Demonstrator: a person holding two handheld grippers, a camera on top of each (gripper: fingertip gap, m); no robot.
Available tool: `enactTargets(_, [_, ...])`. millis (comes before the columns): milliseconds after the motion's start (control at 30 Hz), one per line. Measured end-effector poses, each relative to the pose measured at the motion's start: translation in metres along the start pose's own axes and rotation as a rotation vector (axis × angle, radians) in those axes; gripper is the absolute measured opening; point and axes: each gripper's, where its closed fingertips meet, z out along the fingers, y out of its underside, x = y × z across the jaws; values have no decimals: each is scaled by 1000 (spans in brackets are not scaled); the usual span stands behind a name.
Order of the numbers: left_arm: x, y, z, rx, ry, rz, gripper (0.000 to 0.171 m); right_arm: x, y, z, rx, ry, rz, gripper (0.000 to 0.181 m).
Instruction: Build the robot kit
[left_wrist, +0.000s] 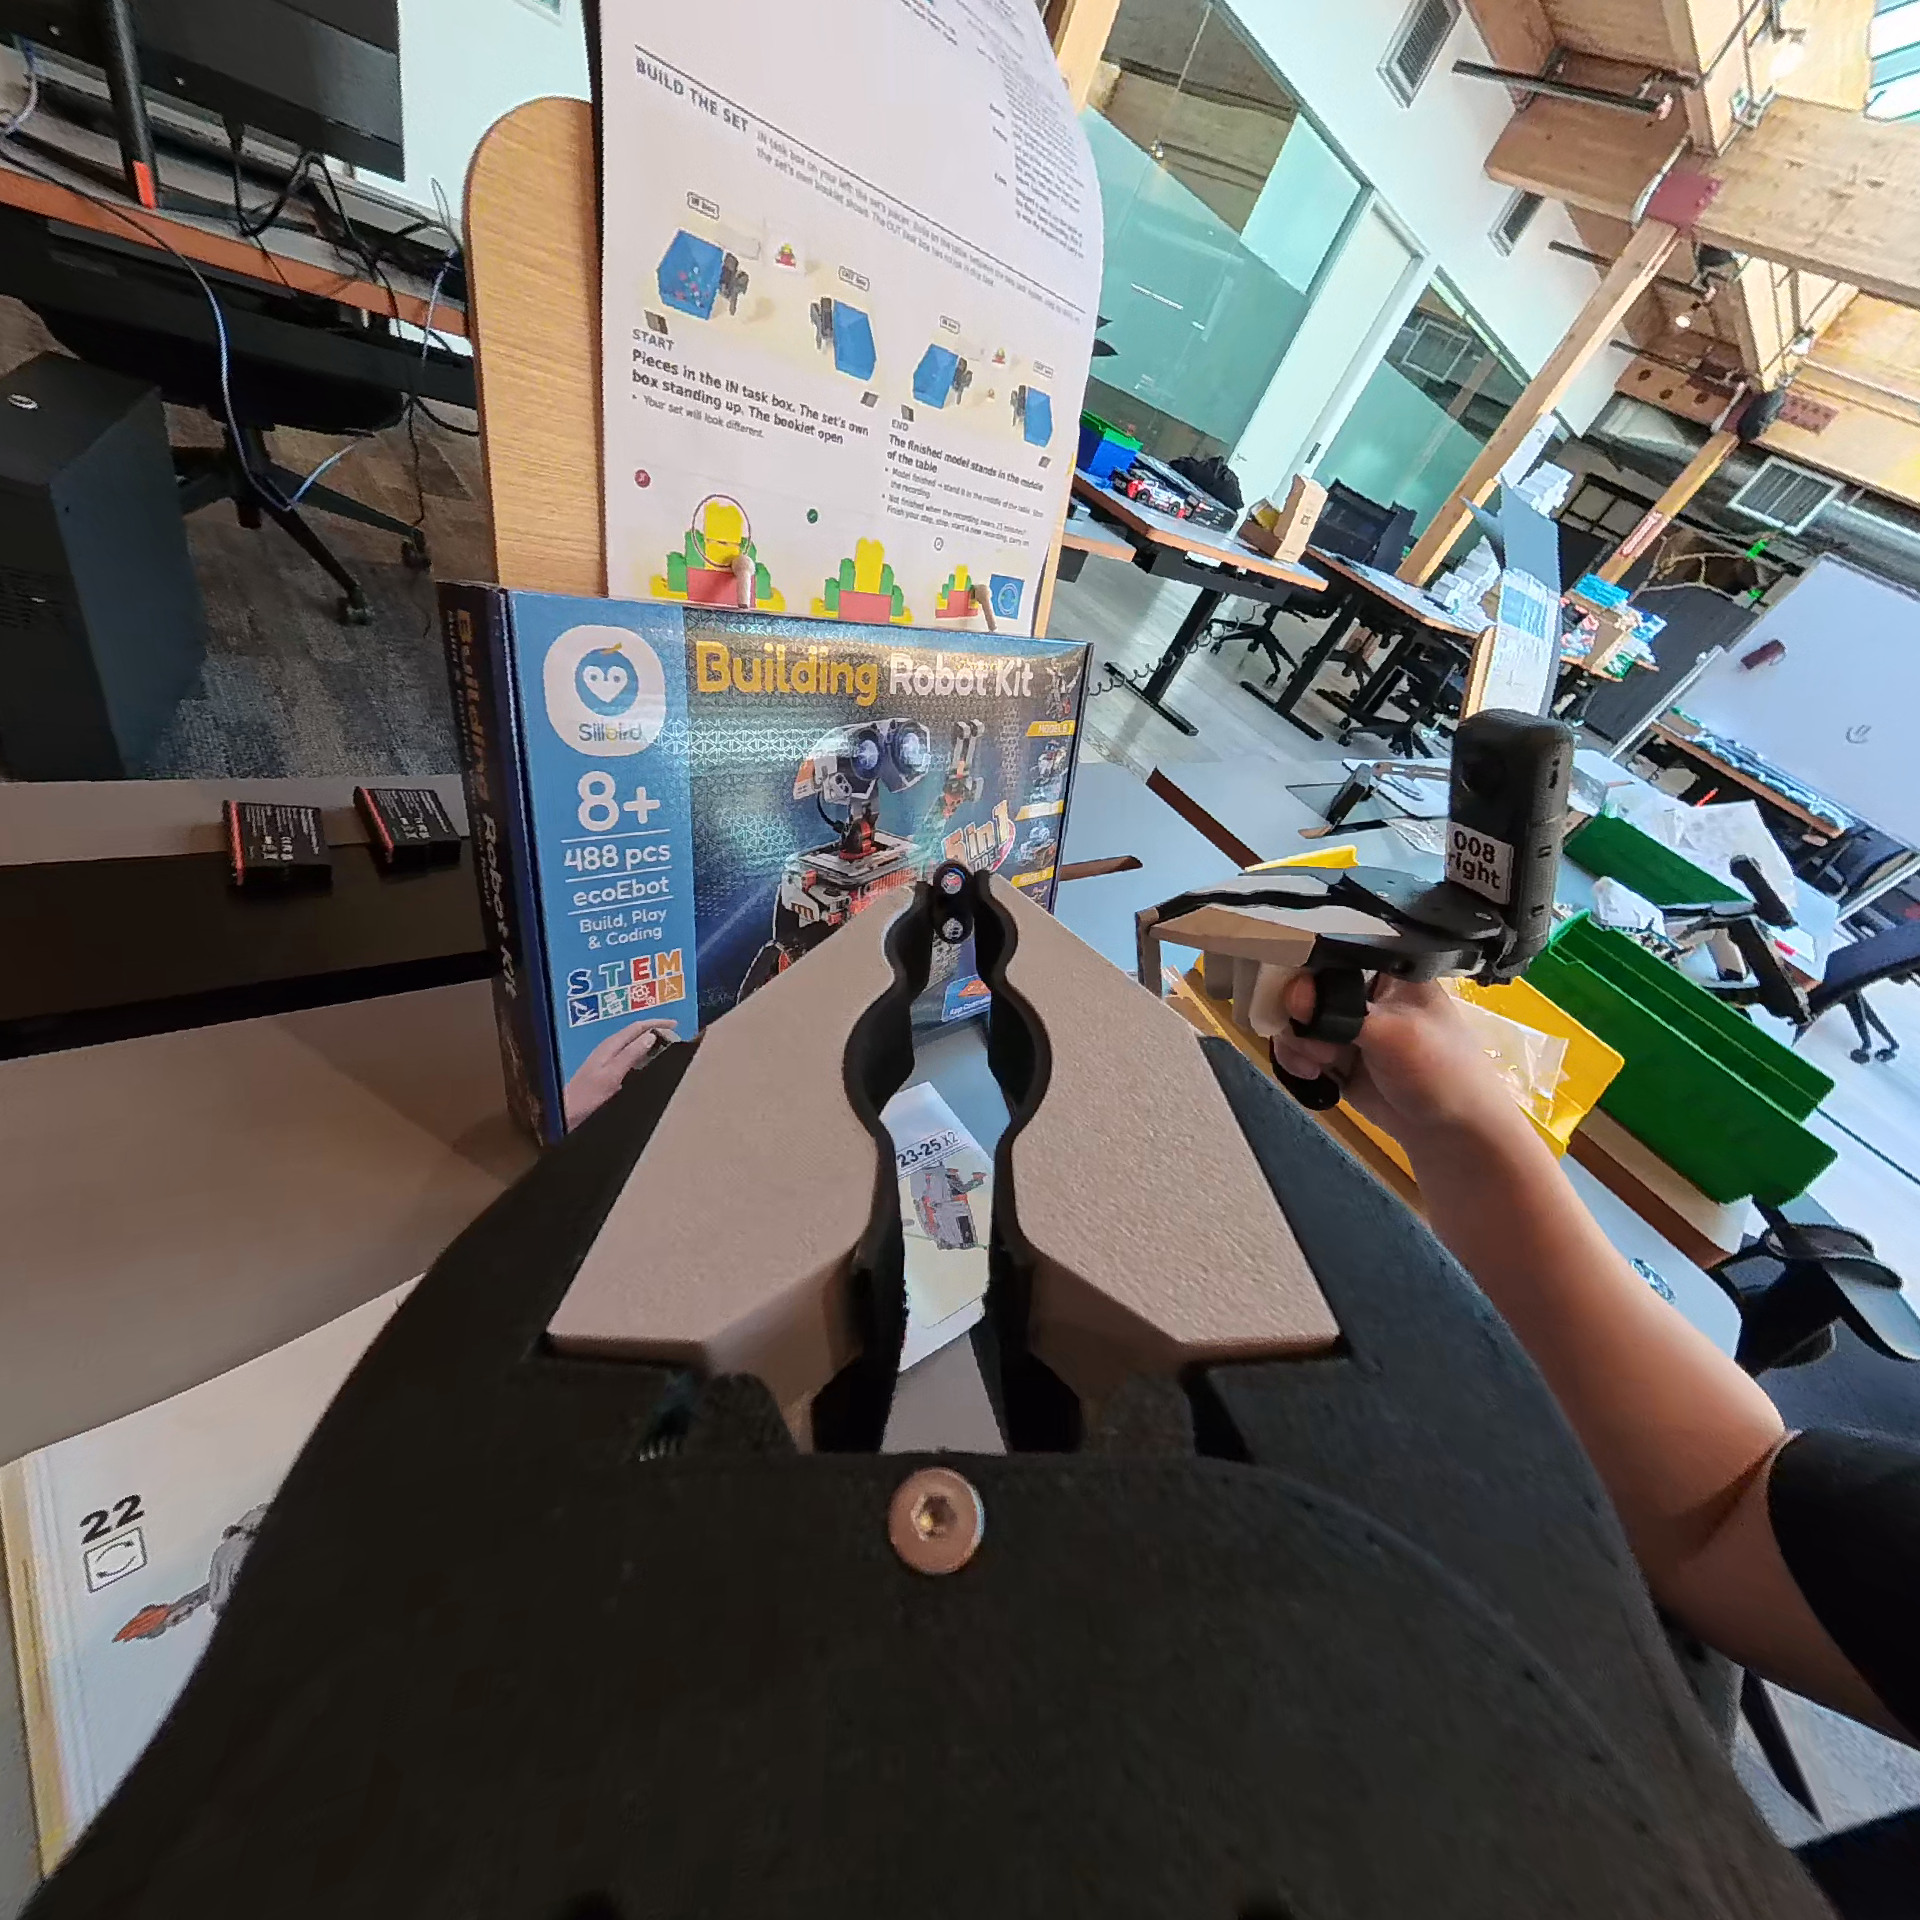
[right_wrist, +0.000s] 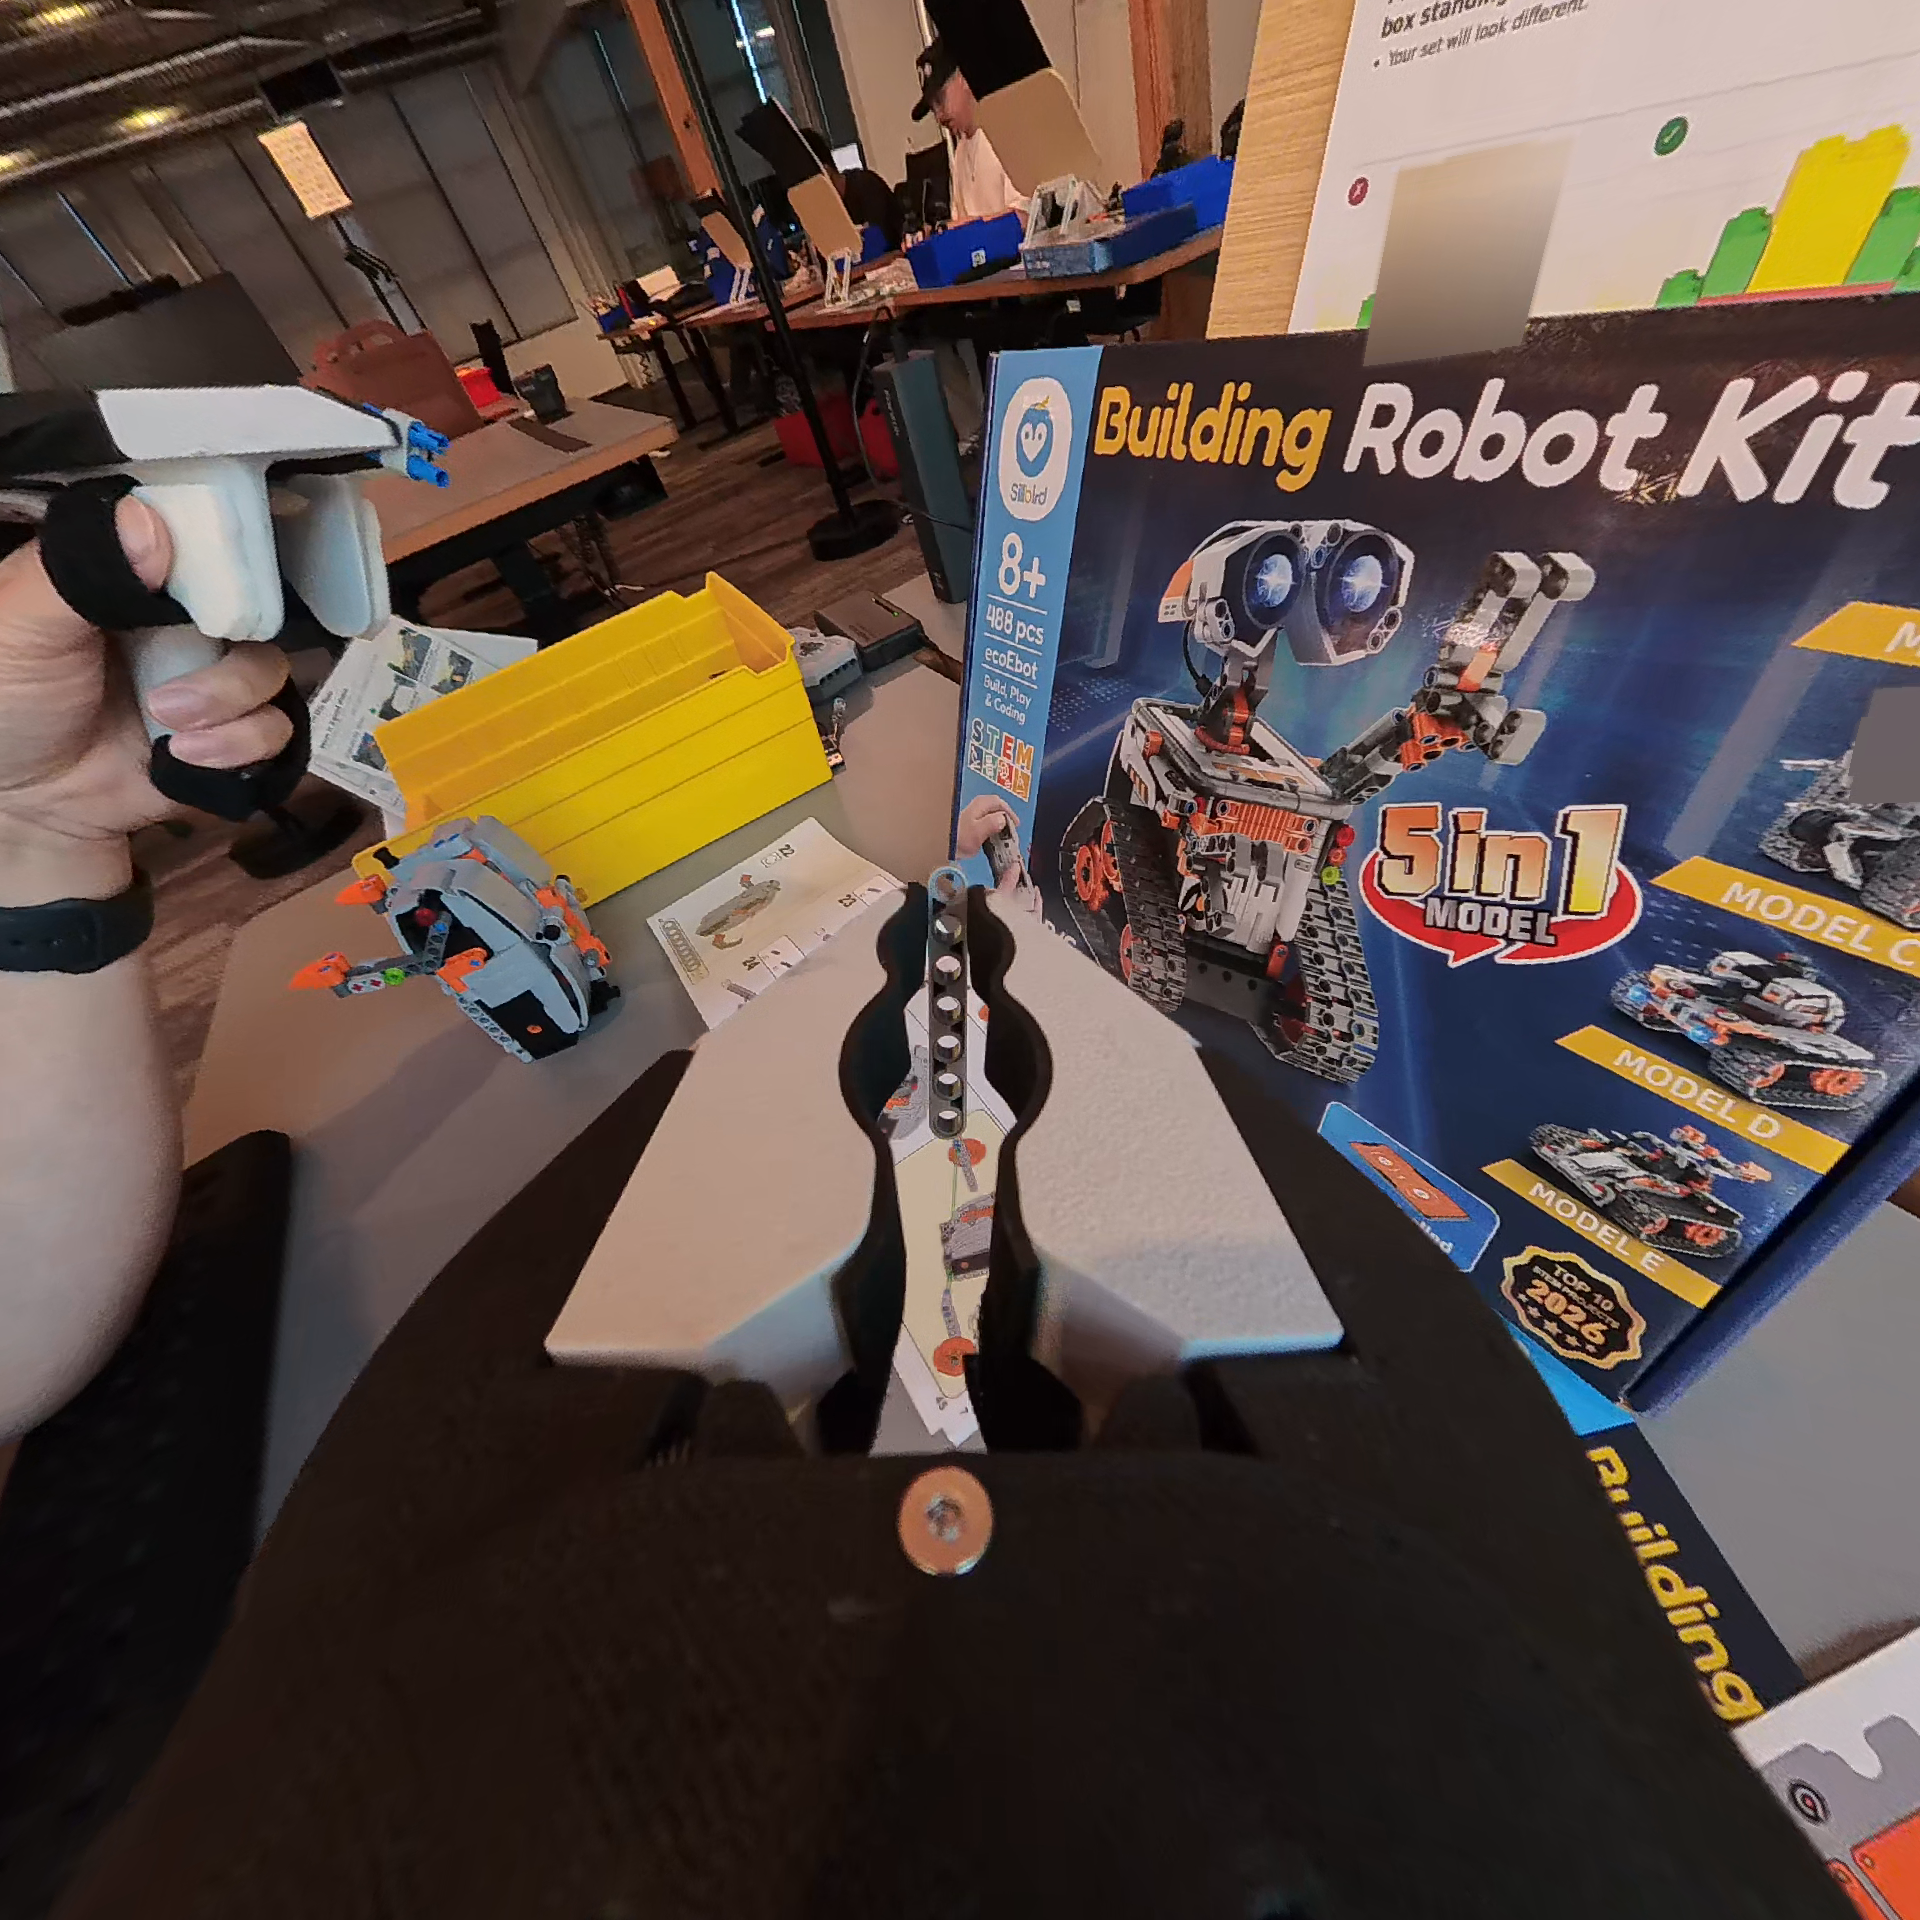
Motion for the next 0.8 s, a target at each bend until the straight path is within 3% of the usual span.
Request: enactTargets(800, [-3, -2, 1, 21, 4, -12, 6, -8, -4, 3, 23, -31, 1, 5])
